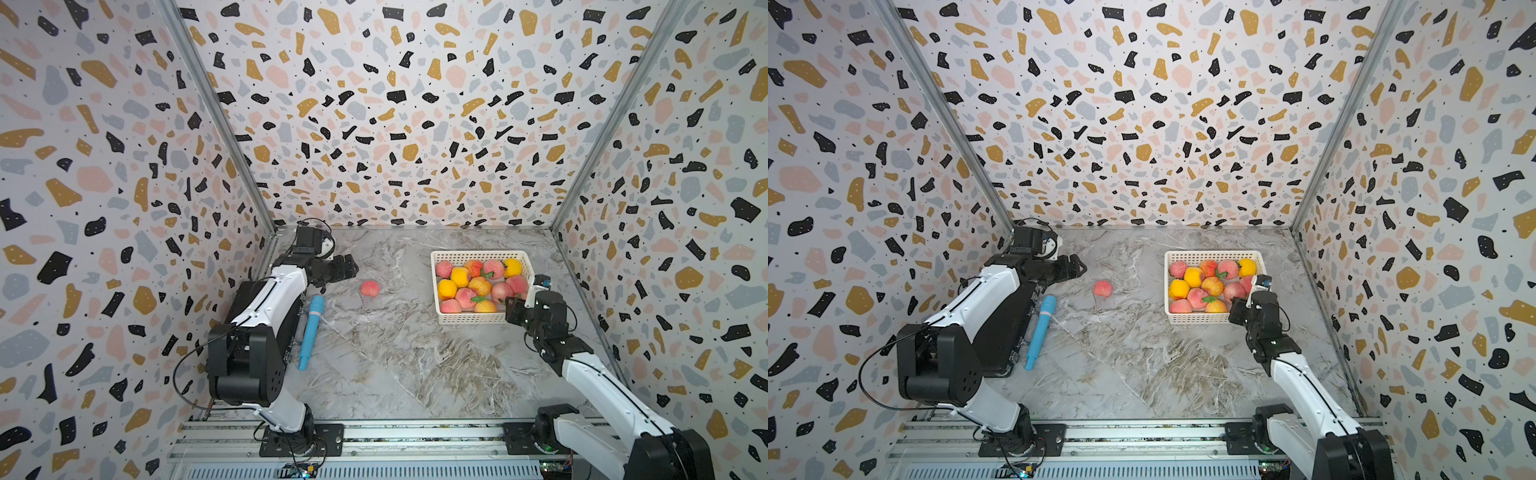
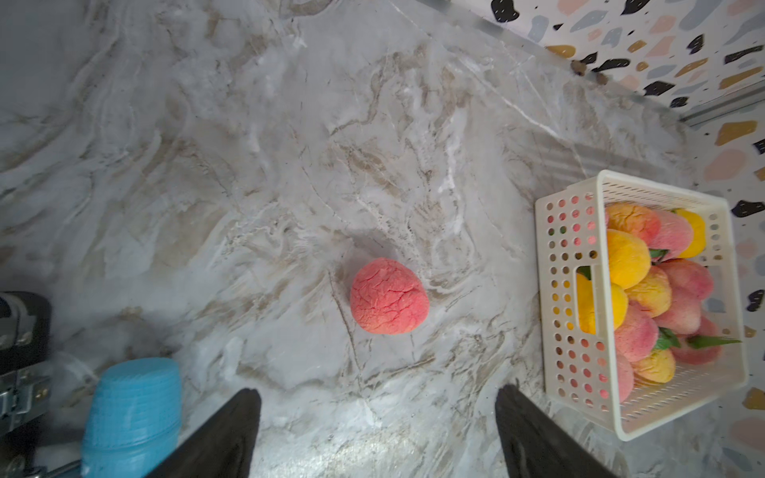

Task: Put the peaches into the basket
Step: Pick up the peach from the center of the board.

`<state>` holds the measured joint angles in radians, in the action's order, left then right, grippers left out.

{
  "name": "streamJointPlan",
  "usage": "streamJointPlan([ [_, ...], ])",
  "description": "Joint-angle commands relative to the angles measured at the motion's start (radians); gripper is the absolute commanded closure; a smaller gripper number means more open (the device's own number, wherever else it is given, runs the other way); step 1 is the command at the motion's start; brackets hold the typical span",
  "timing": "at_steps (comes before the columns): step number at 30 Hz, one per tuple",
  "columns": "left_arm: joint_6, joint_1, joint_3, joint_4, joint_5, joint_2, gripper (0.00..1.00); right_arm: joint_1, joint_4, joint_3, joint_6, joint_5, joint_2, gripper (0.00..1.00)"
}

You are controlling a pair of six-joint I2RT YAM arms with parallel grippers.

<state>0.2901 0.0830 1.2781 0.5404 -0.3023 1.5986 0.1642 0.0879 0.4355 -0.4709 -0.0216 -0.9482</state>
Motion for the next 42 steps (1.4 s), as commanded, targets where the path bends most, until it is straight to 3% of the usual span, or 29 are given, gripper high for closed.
streamJointPlan([
  [1, -0.043, 0.021, 0.027, 0.058, 0.094, -0.026, 0.10, 0.010, 0.082, -0.033, -0.023, 0.006, 0.016, 0.63],
  [7, -0.029, 0.084, -0.040, 0.059, 0.172, -0.049, 0.05, 0.065, 0.116, -0.035, -0.009, -0.023, 0.018, 0.62],
  [14, -0.013, 0.174, -0.036, 0.040, 0.211, 0.042, 0.03, 0.099, 0.122, -0.032, -0.001, -0.047, 0.011, 0.61],
  [32, -0.063, 0.245, 0.231, 0.080, 0.294, 0.384, 0.04, 0.103, 0.115, -0.021, 0.000, -0.037, -0.014, 0.60],
  [42, -0.053, 0.269, 0.239, 0.087, 0.319, 0.434, 0.19, 0.103, 0.111, -0.019, 0.002, -0.041, -0.015, 0.60],
])
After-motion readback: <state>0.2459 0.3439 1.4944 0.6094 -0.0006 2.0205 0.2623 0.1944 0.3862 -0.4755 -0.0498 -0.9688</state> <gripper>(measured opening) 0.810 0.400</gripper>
